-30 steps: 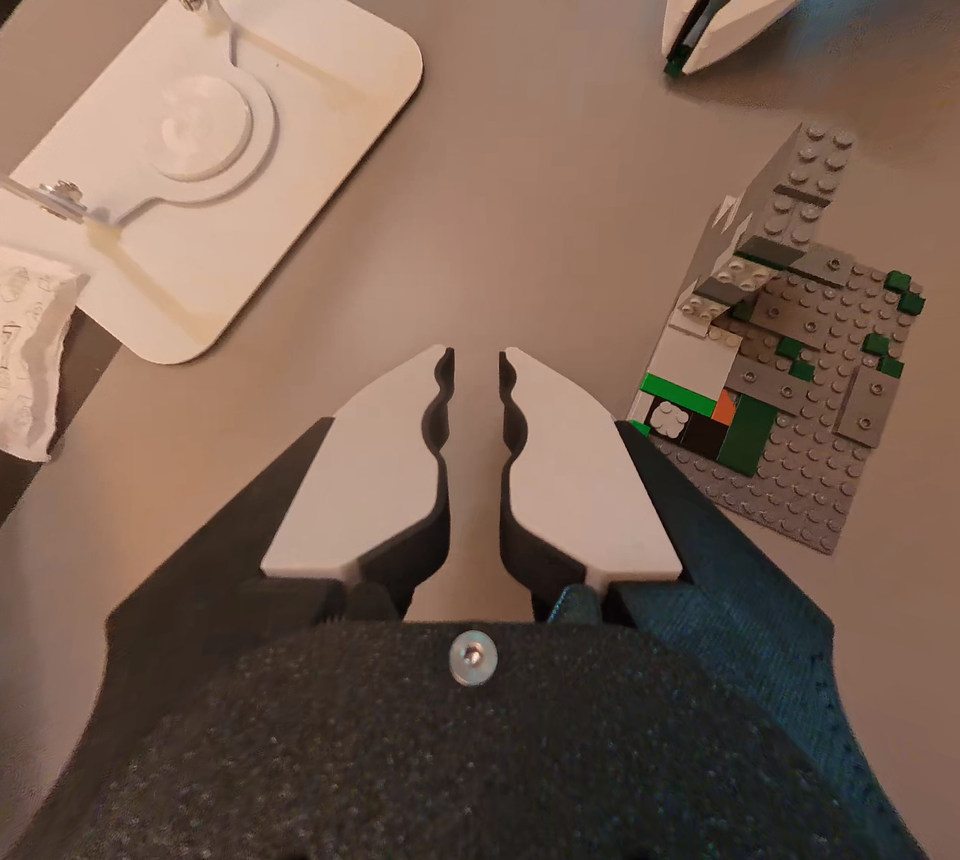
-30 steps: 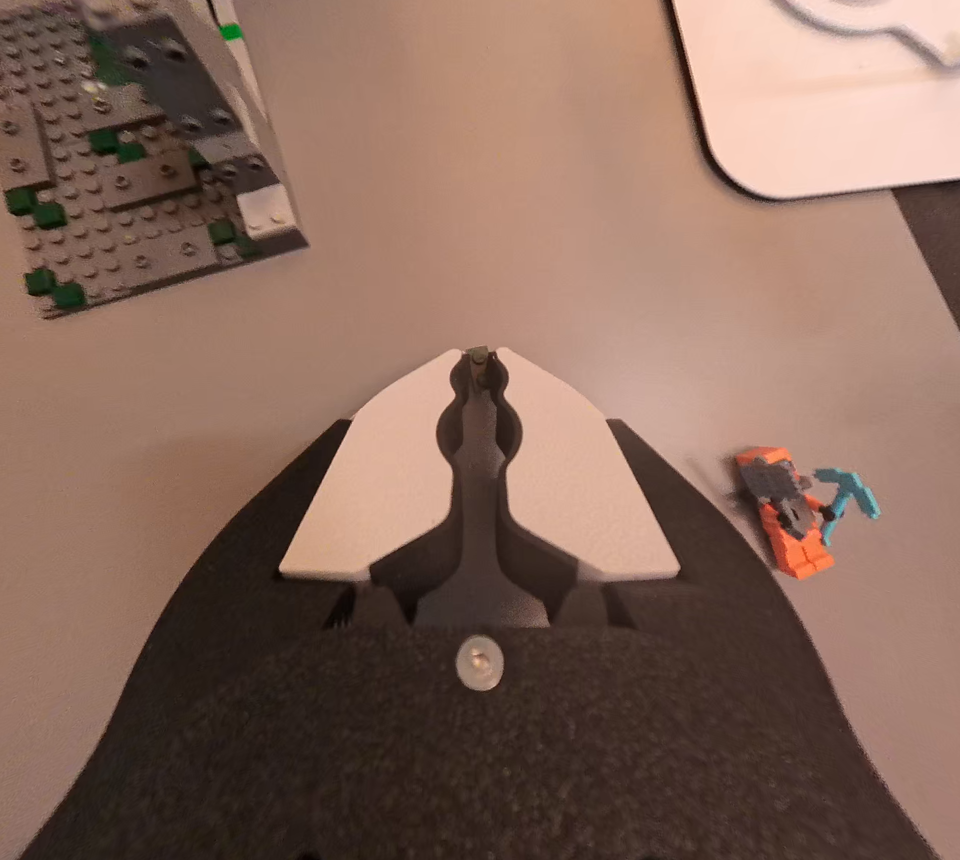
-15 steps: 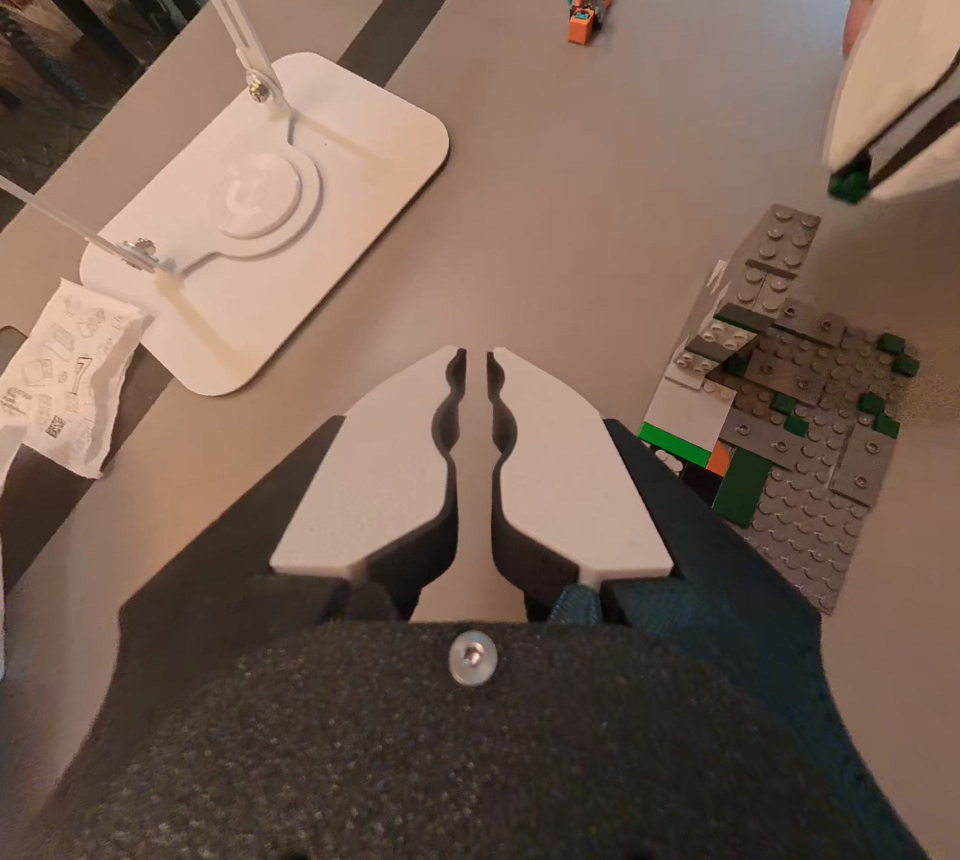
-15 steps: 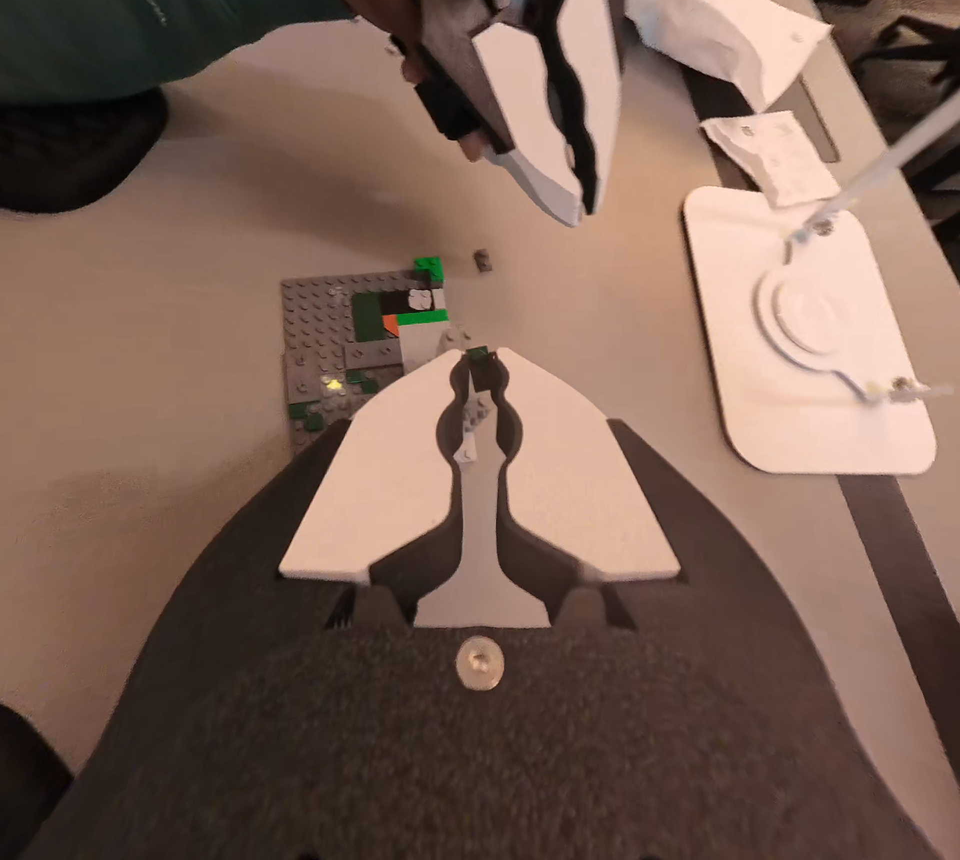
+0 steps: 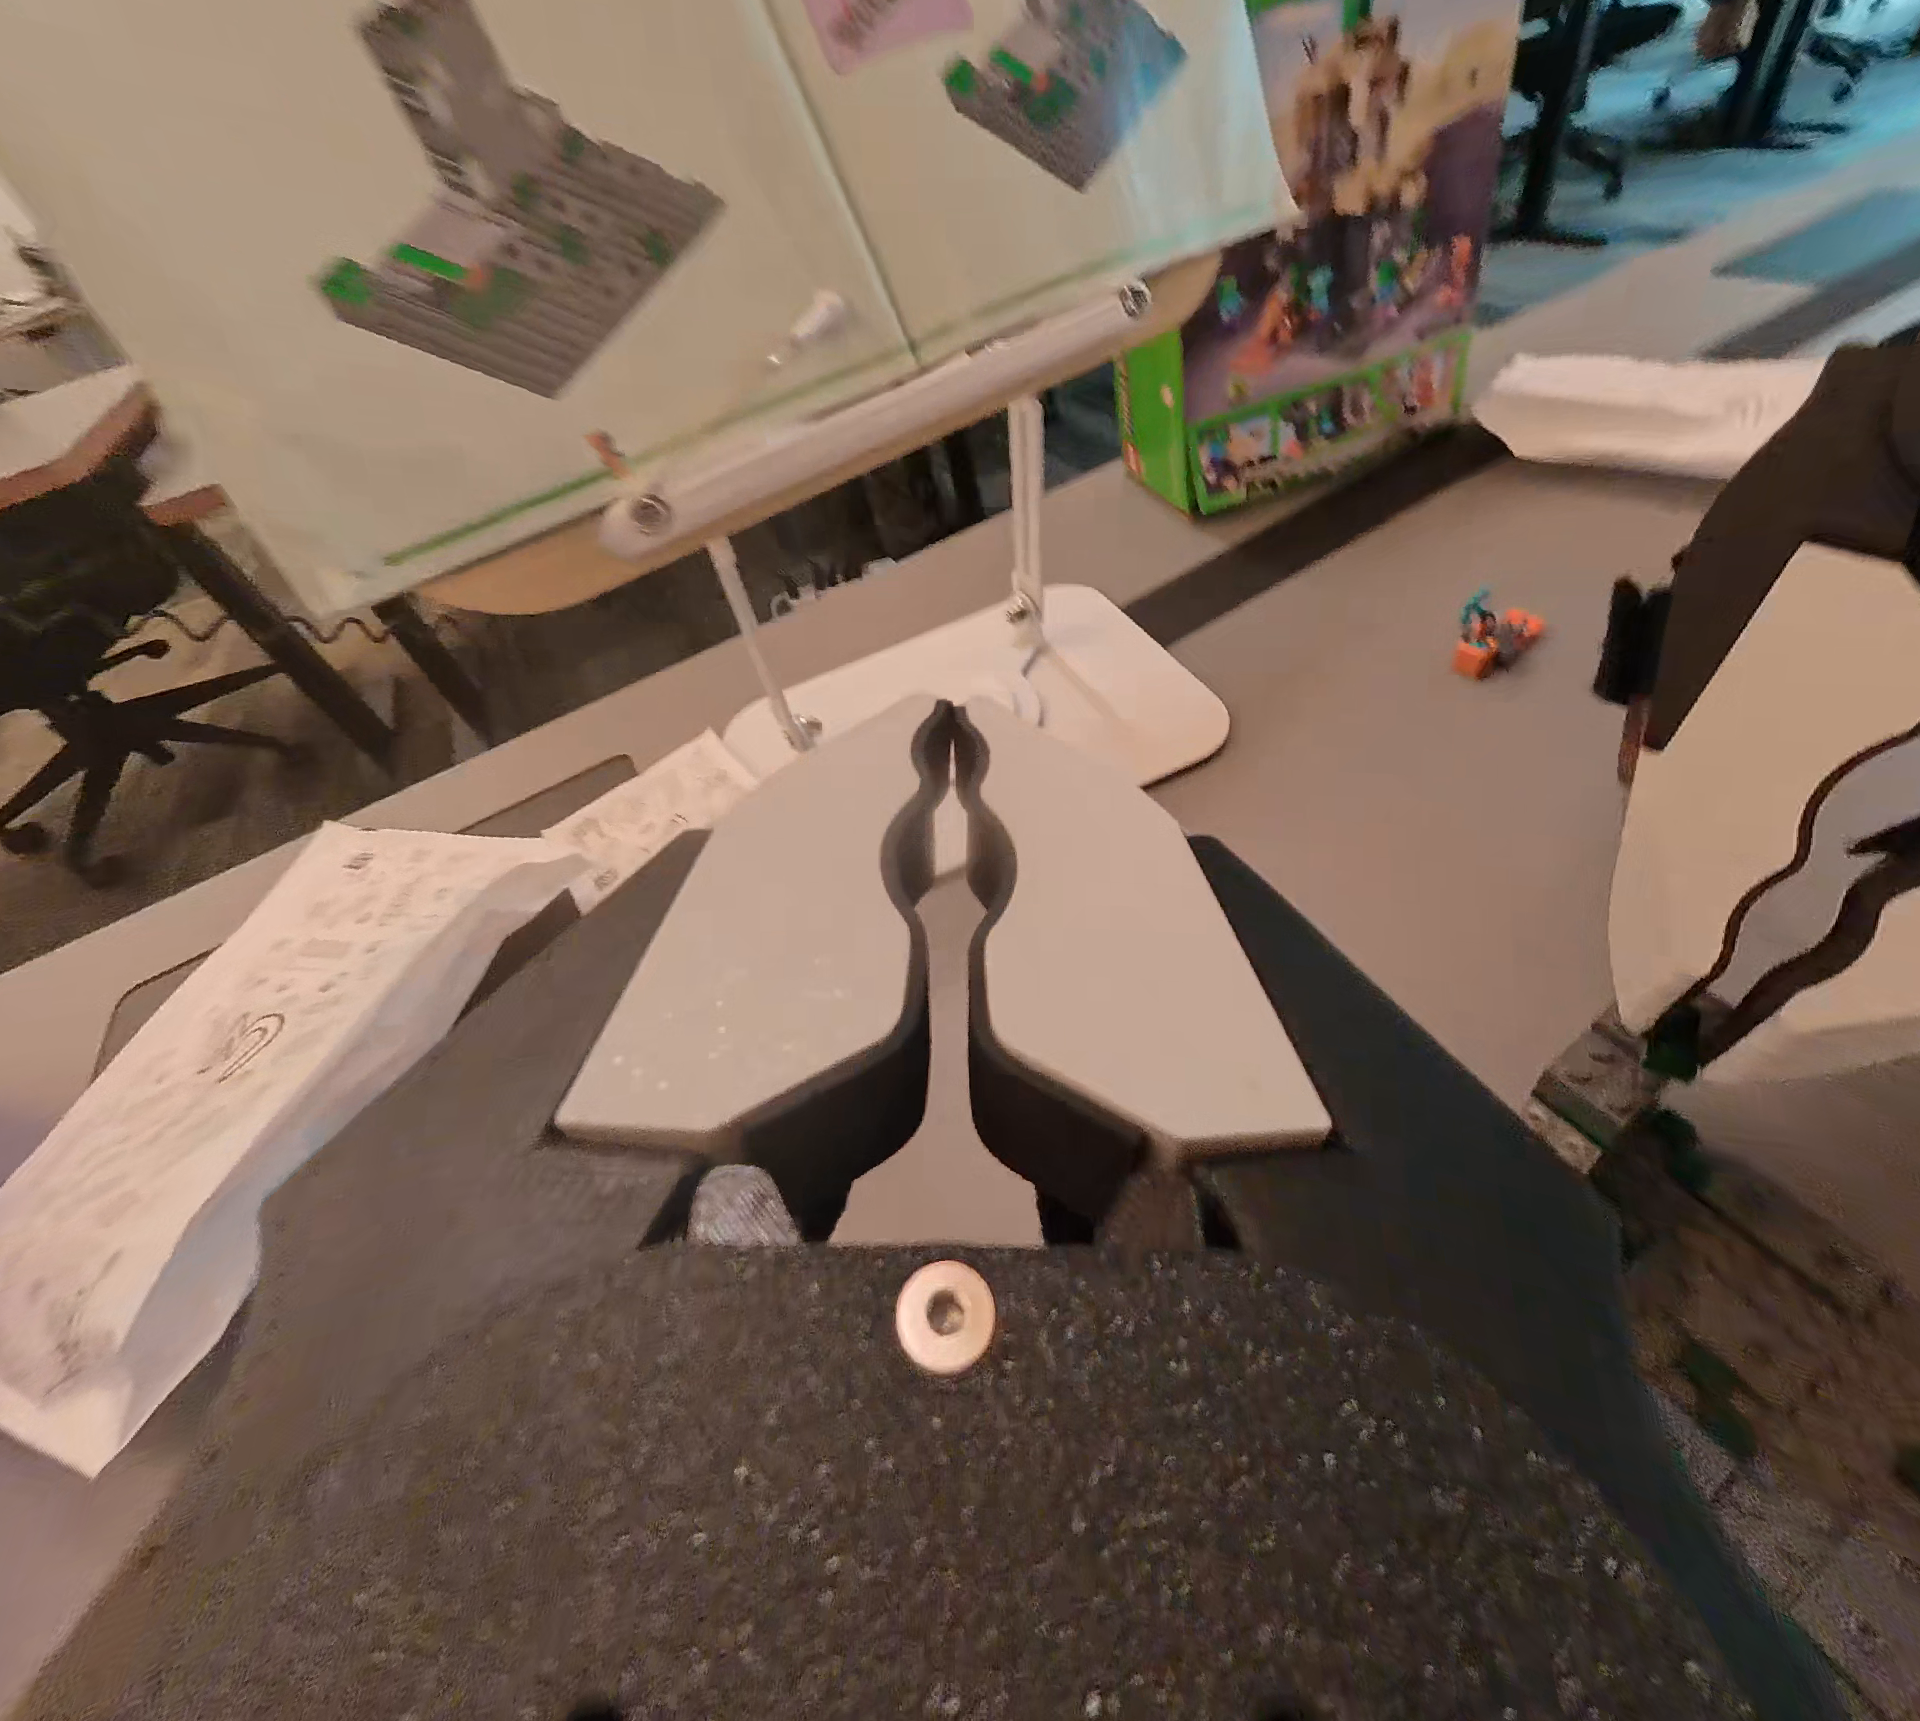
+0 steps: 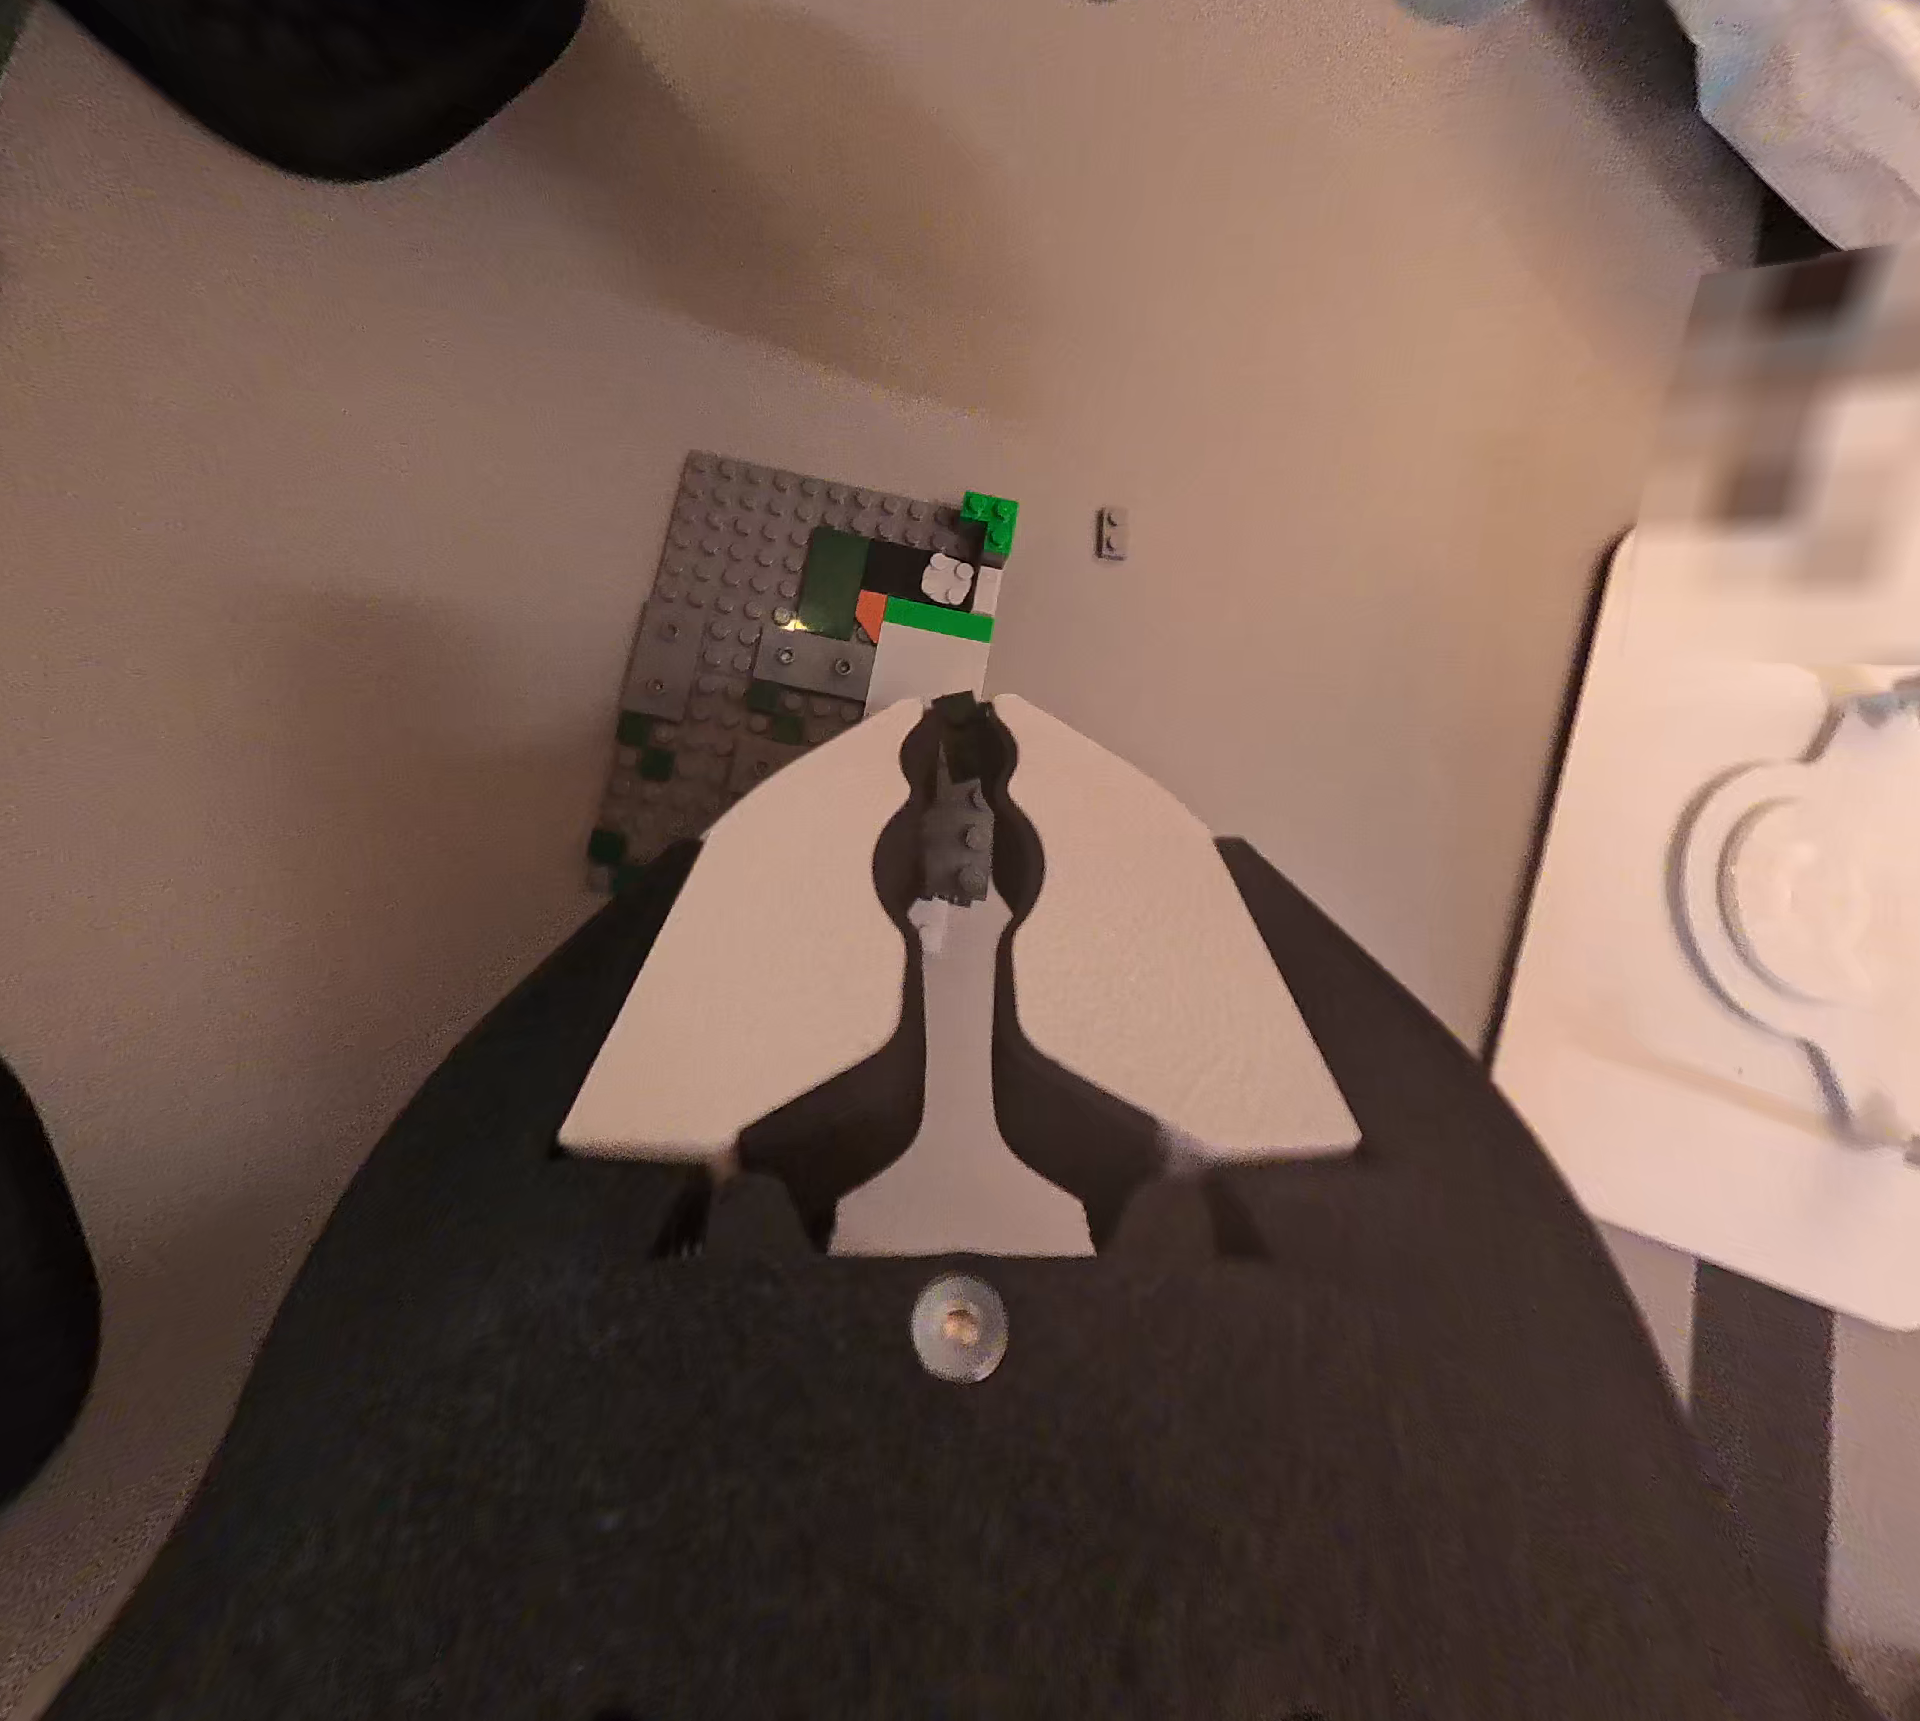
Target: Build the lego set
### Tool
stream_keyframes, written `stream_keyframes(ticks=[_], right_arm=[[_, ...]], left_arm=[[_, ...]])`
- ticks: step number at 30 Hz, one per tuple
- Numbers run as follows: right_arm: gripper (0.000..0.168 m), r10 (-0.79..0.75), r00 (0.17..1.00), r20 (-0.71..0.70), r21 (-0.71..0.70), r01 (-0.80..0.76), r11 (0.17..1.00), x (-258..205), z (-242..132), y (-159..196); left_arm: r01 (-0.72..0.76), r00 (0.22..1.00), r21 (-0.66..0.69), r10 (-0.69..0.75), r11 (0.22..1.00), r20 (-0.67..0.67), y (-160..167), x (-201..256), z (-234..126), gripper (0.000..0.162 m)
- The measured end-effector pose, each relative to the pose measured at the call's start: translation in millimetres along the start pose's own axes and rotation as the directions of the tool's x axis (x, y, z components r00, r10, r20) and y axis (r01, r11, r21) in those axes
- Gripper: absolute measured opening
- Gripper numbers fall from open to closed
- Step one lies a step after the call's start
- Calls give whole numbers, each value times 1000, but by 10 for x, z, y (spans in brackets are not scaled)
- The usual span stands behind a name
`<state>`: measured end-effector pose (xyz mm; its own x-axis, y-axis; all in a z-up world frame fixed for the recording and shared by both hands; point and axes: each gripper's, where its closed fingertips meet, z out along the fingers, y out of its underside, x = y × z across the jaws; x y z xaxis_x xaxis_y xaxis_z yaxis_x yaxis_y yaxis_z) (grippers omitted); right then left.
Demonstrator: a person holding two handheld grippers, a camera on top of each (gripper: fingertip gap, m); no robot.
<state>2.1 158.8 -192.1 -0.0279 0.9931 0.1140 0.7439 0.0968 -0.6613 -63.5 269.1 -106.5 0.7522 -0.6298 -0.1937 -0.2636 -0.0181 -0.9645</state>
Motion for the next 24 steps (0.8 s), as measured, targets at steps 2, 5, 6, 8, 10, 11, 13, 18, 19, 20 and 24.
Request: stream_keyframes(ticks=[2, 5, 6, 8, 10, 11, 13, 18, 19, 20, 24], right_arm=[[7, -36, 998, 49, -12, 37, 999, -3, -2, 3], [7, -68, 990, 122, -58, 75, 995, -2, -7, 32], [7, -78, 986, 147, -75, 90, 993, -8, -7, 43], [7, -104, 976, 191, -101, 125, 987, -25, -2, 57], [7, -132, 966, 223, -116, 161, 980, -33, 16, 55], [7, -149, 960, 238, -119, 181, 976, -34, 28, 51], [7, -166, 945, 283, -133, 210, 969, -55, 40, 52], [7, -181, 904, 387, -173, 264, 949, -75, 67, 125], [7, -181, 898, 401, -172, 267, 948, -71, 76, 126], [7, -180, 892, 414, -168, 269, 948, -68, 85, 121], [8, -200, 873, 446, -157, 297, 942, -57, 103, 110]], left_arm=[[25, 999, 33, -26, 999, 38, -61, -41, -65, 0], [59, 997, 81, -63, 995, 54, -129, -37, -161, 0], [63, 996, 91, -68, 994, 60, -141, -35, -192, 0], [71, 995, 110, -78, 991, 60, -163, -19, -256, 0], [75, 995, 112, -81, 991, 54, -150, 5, -303, 0], [75, 996, 109, -80, 991, 49, -133, 18, -322, 0], [88, 995, 97, -91, 991, 34, -81, 46, -348, 0], [78, 997, 59, -79, 995, 25, 105, 89, -345, 0], [78, 997, 45, -79, 996, 19, 141, 101, -326, 0], [84, 996, 39, -84, 996, 13, 162, 112, -308, 0], [77, 997, 19, -77, 997, 1, 242, 162, -246, 0]])
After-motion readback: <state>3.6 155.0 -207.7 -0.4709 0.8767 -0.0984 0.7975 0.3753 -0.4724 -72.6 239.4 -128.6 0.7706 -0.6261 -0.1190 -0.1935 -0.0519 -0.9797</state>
